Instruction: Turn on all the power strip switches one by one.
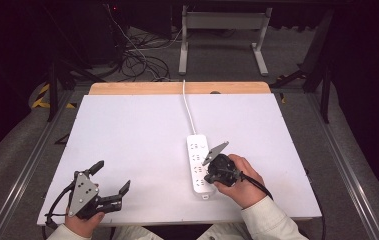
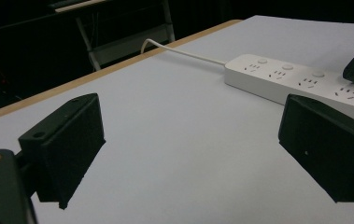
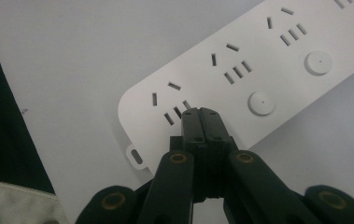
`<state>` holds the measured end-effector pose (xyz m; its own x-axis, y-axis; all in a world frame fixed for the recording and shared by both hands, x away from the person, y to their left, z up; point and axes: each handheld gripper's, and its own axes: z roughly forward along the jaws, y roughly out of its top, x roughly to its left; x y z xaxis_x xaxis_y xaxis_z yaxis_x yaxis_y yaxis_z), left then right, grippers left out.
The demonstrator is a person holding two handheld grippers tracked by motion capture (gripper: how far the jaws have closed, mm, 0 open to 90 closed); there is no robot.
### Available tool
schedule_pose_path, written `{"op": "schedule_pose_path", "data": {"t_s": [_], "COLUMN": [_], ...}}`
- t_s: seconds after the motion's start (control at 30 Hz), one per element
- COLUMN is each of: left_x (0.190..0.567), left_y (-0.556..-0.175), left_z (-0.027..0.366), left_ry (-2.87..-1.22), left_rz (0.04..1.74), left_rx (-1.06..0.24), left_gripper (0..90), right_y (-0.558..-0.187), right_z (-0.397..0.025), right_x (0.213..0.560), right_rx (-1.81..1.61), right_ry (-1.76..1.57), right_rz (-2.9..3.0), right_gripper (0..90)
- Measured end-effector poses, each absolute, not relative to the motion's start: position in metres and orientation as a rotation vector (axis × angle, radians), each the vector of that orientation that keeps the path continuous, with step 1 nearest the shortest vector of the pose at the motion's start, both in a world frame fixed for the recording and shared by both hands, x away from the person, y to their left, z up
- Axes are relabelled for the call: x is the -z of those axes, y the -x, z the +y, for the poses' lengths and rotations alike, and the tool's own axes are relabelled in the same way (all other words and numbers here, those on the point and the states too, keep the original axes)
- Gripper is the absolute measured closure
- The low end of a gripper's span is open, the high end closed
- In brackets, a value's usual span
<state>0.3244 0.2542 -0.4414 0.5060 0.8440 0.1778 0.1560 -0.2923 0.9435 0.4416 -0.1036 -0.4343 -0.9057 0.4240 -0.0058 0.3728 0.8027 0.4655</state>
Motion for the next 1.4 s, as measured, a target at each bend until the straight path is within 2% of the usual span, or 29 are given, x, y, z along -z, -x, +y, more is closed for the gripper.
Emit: {"op": "schedule_pose_path", "data": {"t_s": [1.1,1.4], "left_x": [0.441,0.441], "left_y": [-0.323,-0.324], "left_z": [0.253,0.253], "left_ry": [-1.756,-1.758], "left_rz": [0.842,0.843], "left_rx": [-0.868,-0.866], "left_gripper": [7.4,7.4], "right_y": [-0.443,-0.436], "right_z": [-0.108,-0.110], "right_x": [0.439,0.421], "right_rx": [-0.754,-0.897], "right_ry": [-0.698,-0.612], "right_rz": [2.882,2.792], "right_gripper": [90.0,90.0]}}
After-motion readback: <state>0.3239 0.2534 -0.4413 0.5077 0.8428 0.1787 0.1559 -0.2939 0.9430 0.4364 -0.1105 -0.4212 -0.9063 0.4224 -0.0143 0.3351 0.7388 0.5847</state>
